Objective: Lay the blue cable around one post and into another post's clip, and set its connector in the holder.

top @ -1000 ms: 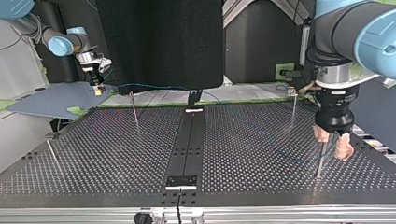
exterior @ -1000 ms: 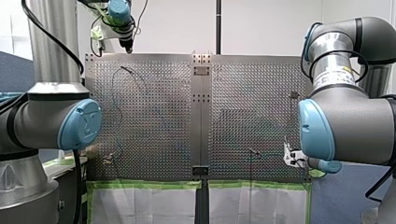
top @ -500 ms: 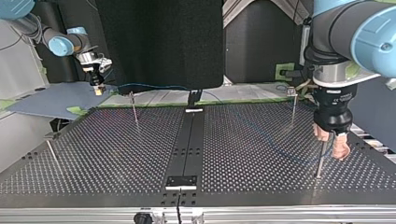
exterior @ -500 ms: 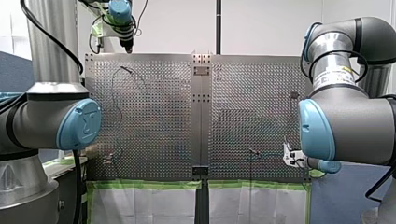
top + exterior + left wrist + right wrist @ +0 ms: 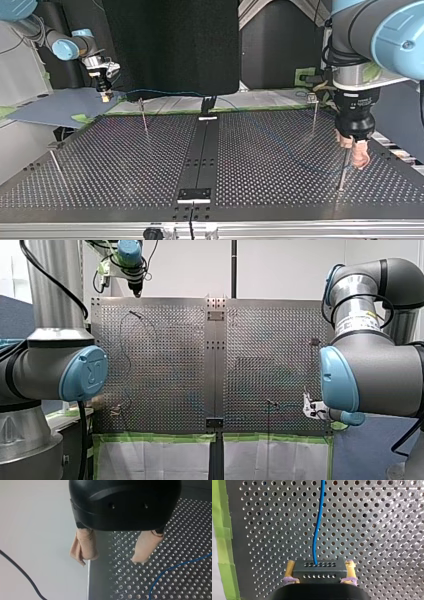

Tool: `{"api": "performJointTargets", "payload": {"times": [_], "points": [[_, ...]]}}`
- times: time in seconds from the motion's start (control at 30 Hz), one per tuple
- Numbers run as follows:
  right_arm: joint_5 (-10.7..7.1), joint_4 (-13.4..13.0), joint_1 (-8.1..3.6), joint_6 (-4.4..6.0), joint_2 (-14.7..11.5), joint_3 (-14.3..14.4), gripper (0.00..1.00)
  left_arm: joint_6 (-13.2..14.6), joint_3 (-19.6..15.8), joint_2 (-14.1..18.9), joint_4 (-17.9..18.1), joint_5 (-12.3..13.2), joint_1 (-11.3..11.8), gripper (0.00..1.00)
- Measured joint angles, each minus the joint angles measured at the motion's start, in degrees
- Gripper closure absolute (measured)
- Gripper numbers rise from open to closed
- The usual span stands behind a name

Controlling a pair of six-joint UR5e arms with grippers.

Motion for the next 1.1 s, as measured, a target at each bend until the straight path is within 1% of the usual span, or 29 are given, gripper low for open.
{"api": "performJointTargets", "payload": {"times": [0.23,0.43,0.57,0.73,0.8,0.87,1.0,1.1], "points": [[0.00,0.0,0.10,0.00,0.0,0.0,1.00,3.6,-0.5,0.6,0.0,-0.8,-0.5,0.00],[0.00,0.0,0.22,0.00,0.0,0.0,1.00,6.5,-1.1,1.5,0.6,-0.8,-0.8,0.00],[0.00,0.1,0.26,0.00,0.0,0.0,1.00,8.6,-1.1,1.6,2.1,-0.1,-0.7,0.00],[0.00,0.2,0.29,0.00,0.0,0.0,1.00,11.2,-1.9,1.4,4.2,1.3,-0.1,0.00],[0.00,0.2,0.29,0.00,0.0,0.0,1.00,11.5,-2.2,1.1,4.7,1.4,0.3,0.00],[0.00,0.2,0.30,0.00,0.0,0.0,1.00,11.3,-2.3,0.8,5.0,1.1,0.7,0.00],[0.00,0.2,0.30,0.00,0.0,0.0,1.00,9.9,-2.3,0.2,5.1,-0.4,1.8,0.00],[0.00,0.2,0.30,0.00,0.0,0.0,1.00,8.5,-2.4,0.1,5.1,-0.9,2.9,0.00]]}}
